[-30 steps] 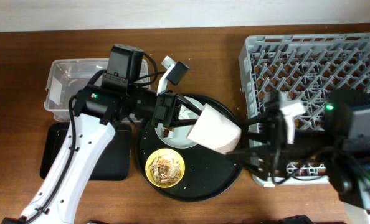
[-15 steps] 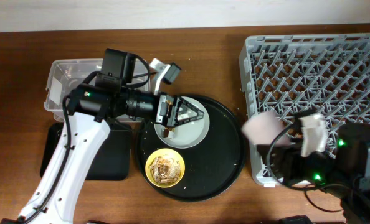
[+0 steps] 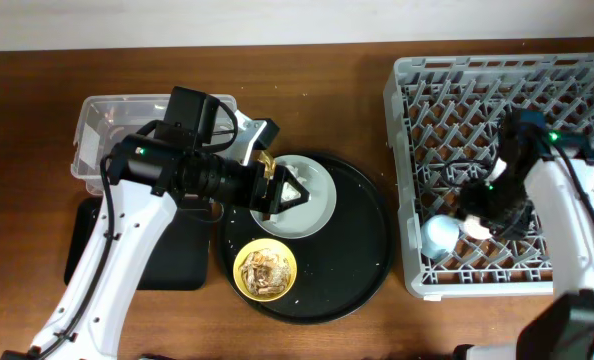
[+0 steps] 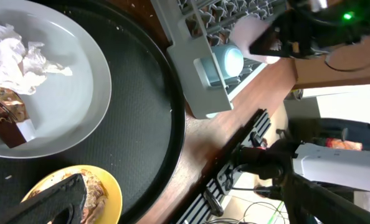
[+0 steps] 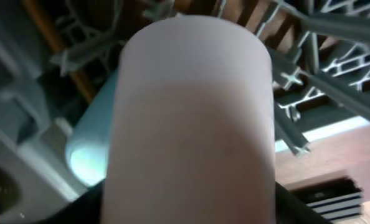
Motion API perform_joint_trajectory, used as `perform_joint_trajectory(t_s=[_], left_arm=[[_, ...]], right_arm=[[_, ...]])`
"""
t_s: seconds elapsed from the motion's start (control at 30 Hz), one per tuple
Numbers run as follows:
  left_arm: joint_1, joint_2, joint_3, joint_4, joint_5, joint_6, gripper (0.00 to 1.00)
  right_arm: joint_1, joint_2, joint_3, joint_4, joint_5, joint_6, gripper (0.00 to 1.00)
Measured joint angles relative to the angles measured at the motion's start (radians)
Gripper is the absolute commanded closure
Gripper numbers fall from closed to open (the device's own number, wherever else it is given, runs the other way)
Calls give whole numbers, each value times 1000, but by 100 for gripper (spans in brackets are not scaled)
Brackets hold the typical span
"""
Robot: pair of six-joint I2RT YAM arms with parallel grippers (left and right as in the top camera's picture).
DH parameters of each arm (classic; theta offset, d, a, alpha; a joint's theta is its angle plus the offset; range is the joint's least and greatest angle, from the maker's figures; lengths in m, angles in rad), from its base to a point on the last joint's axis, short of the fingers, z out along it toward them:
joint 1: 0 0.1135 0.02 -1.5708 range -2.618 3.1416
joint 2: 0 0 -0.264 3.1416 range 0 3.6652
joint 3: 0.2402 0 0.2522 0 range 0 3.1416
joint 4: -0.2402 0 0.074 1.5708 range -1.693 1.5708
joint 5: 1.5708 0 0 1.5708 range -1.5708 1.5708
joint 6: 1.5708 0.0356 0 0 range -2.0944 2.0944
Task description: Sort waste into correct bins and load items into the dishwasher rack
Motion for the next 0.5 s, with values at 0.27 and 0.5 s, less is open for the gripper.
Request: perform_joint_trajectory(t_s=[0.27, 0.5], left_arm=[[0, 0, 0, -7, -1, 3, 0], [0, 0, 0, -43, -2, 14, 1]], right_arm=[[-1, -2, 85, -58, 1, 0, 16], [-1, -111, 129, -140, 0, -1, 13]])
